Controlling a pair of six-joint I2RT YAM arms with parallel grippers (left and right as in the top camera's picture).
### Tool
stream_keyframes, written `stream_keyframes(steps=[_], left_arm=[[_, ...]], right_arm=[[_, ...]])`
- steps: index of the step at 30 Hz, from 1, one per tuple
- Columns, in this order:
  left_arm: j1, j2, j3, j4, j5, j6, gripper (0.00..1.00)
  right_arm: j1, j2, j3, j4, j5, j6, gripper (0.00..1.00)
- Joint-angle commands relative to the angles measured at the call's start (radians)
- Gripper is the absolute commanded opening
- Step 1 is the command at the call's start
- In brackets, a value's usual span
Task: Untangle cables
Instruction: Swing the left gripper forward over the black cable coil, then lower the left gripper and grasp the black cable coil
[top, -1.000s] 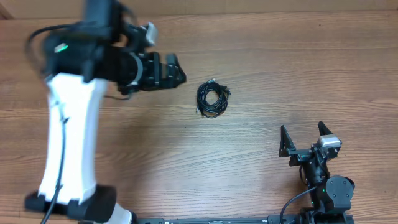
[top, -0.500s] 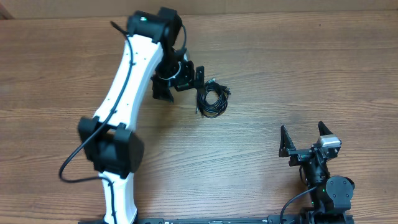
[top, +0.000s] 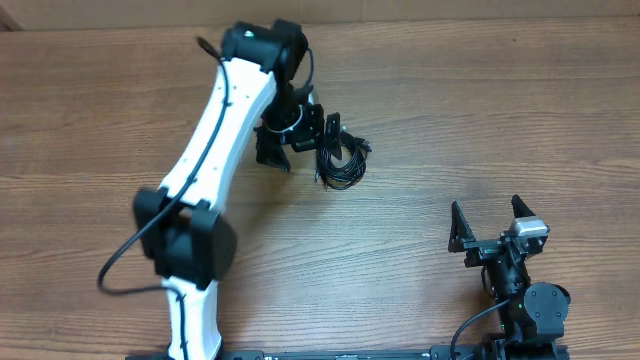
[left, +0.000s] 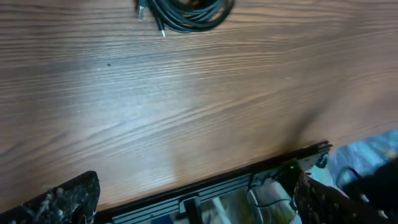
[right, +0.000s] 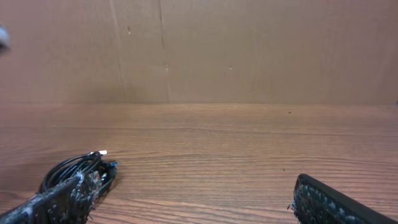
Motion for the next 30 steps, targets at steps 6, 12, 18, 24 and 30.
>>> stream_keyframes(steps=[6,12,18,24,30], left_arm=[[-0.020,-0.397,-0.027,-0.003,-0.236,-0.109,1.00],[-0.022,-0.540,-0.251,-0.003,-0.315,-0.161,1.00],[-0.022,-0.539,-0.520,0.096,-0.287,-0.213,0.99],[-0.023,-0.447,-0.652,0.362,-0.200,-0.154,0.94],[-0.023,-0.287,-0.653,0.573,-0.189,-0.255,0.88]], right_arm=[[-0.002,-0.008,-0.010,0.004,0.010,-0.005,1.00],[-0.002,-0.008,-0.010,0.004,0.010,-0.005,1.00],[-0.002,-0.008,-0.010,0.004,0.010,-0.005,1.00],[-0.002,-0.008,-0.010,0.004,0.010,-0.005,1.00],[-0.002,-0.008,-0.010,0.004,0.010,-0.005,1.00]])
